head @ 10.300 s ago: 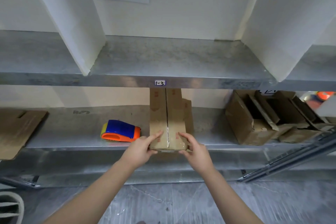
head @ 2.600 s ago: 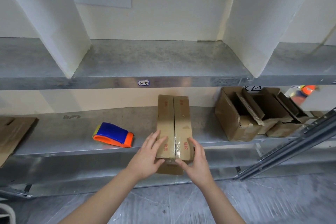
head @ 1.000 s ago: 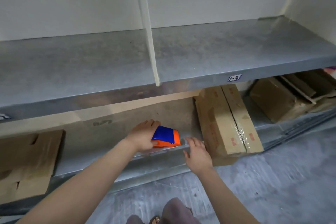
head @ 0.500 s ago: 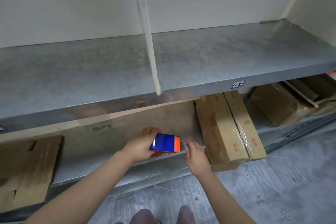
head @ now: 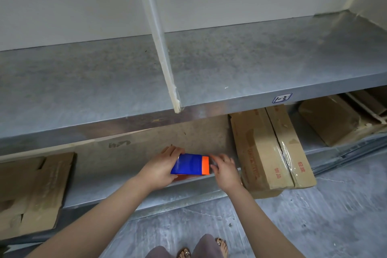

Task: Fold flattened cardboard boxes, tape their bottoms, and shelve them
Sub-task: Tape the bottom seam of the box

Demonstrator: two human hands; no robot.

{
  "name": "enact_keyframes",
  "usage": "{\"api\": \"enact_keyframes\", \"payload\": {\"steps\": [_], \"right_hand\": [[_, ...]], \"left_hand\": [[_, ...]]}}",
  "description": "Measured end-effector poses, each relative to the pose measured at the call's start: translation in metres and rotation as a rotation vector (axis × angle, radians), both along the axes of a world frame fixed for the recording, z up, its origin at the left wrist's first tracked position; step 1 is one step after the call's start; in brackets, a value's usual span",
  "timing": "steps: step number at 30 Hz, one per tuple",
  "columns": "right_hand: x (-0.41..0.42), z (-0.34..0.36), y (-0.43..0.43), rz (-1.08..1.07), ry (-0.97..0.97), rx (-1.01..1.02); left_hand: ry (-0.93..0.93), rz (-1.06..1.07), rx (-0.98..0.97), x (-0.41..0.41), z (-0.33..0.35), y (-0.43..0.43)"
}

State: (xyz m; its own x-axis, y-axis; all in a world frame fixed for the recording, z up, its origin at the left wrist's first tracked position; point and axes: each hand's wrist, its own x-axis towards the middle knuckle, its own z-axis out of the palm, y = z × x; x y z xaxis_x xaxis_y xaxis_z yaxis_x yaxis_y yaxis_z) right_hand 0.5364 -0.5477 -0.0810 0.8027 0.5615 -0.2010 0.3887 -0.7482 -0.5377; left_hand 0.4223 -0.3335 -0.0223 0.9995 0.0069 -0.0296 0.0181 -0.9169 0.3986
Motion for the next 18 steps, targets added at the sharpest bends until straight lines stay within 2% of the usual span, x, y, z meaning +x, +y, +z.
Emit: {"api": "enact_keyframes", "payload": {"steps": [6,13,18], "right_hand": [[0.01,0.001,0.005,0.089,0.035,-0.07],[0.025,0.008,0.015,0.084,0.025,-0.145],[0.017,0.014,0.033,0.101,0.002,-0.005]], "left_hand": [[-0.007,0.001,-0.025,-0.004,0.001,0.003],[-0.028,0.002,-0.084,-0.009,0.005,0.003],[0.033,0.091,-0.15,-0.023,0.022,0.028]]}}
